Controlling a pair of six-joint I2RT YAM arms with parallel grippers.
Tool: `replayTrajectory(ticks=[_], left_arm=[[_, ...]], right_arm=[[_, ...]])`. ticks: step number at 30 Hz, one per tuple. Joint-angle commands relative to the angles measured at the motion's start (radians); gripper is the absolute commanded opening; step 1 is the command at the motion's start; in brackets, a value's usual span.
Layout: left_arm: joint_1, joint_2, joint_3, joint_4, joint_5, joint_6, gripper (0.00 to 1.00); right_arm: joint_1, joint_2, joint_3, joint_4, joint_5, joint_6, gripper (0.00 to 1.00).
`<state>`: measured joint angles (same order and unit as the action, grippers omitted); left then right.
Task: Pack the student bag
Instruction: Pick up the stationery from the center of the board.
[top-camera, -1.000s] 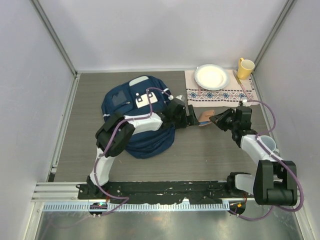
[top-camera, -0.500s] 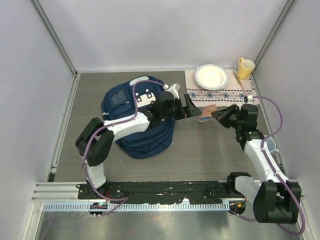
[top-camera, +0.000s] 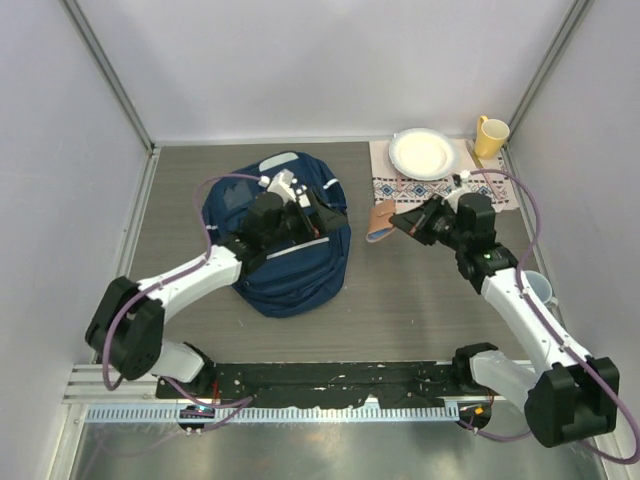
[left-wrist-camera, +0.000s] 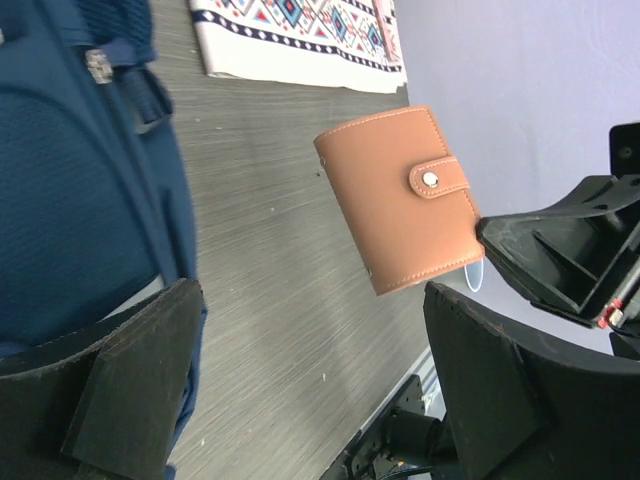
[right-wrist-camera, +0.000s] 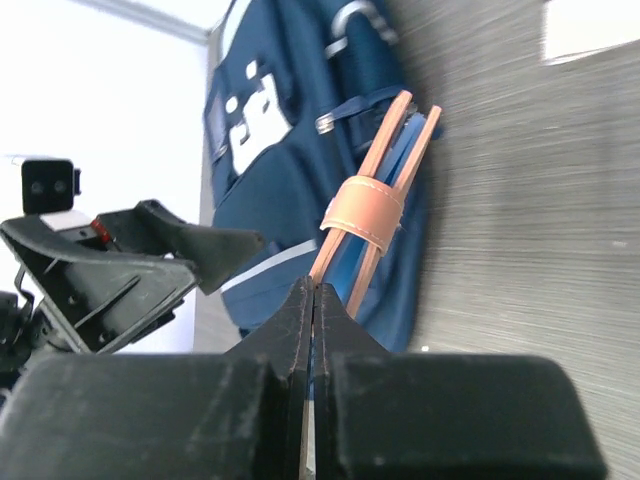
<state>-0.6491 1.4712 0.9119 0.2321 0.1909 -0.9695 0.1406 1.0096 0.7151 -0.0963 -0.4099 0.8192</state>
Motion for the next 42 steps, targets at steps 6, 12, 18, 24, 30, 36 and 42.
replayTrajectory(ticks=[6,12,18,24,30,36,42], left_arm=[[0.077,-0.396,-0.159,-0.166,-0.182,0.049,1.0],[0.08,-0.537,-0.314,-0.168,-0.238,-0.017,0.99],[0.088,-0.531,-0.35,-0.153,-0.158,-0.034,1.0],[0.088,-0.419,-0.426,0.051,-0.071,-0.127,0.99],[0.08,-0.31,-0.45,0.185,-0.044,-0.173,1.0],[0.063,-0.237,-0.45,0.311,-0.071,-0.198,1.0],[0.037,-0.151,-0.418,0.375,-0.096,-0.231,1.0]], right_arm=[[0.309,0.138,0.109,0.21,0.088,0.057,0.01],[0.372,0.234,0.001,0.44,-0.006,0.15,0.01],[0.373,0.294,-0.115,0.504,-0.006,0.16,0.01],[0.372,0.311,-0.157,0.559,0.022,0.219,0.01],[0.372,0.325,-0.158,0.616,0.028,0.307,0.01],[0.372,0.328,-0.174,0.621,0.0,0.343,0.01],[0.372,0.316,-0.203,0.645,-0.02,0.373,0.01]])
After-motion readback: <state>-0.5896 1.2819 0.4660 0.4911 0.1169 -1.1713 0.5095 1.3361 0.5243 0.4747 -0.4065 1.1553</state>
